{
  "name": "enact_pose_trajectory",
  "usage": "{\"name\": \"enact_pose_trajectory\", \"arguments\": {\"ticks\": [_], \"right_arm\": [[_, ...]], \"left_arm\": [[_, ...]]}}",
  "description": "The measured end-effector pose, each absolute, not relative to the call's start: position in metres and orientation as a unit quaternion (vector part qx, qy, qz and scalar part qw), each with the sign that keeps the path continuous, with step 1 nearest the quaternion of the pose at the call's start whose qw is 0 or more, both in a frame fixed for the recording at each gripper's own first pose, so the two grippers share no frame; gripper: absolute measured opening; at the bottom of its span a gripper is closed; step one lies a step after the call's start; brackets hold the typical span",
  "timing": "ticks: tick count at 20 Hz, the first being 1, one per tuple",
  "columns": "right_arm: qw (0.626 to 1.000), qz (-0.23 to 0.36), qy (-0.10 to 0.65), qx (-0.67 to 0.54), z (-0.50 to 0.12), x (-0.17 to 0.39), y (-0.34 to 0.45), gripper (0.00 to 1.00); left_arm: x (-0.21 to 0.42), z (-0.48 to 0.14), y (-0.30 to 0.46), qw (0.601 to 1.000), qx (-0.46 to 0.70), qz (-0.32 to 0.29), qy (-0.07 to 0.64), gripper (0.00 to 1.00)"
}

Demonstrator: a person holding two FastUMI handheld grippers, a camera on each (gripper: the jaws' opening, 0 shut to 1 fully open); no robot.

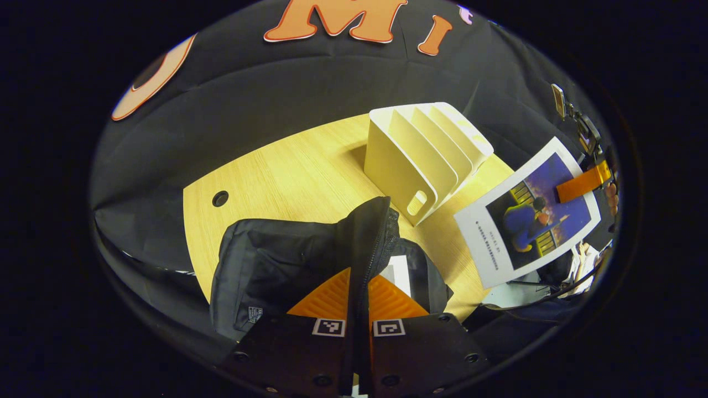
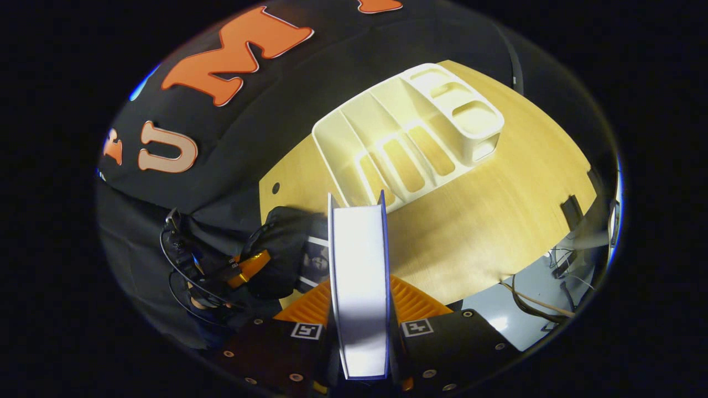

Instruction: Open the schoolbag, grab two books from the bookshelf and put them into the schoolbag.

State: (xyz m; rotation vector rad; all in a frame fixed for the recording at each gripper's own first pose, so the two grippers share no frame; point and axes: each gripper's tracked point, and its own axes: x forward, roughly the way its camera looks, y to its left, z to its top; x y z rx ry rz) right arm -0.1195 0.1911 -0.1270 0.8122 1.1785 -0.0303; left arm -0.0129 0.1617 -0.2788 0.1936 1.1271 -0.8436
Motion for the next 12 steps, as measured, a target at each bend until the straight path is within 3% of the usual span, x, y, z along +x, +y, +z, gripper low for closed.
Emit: {"name": "enact_pose_trajectory", "arguments": {"ticks": [7,12], "right_arm": [[0.748,0.055,0.534,0.391,-0.143,-0.098,0.249,0.37],[0.739,0.062,0.536,0.404,-0.178,-0.080,0.281,0.37]], "left_arm": [[-0.011,-0.269,0.162,0.767,0.078,-0.375,0.515,0.05],[-0.014,-0.261,0.158,0.770,0.076,-0.375,0.510,0.04]]}}
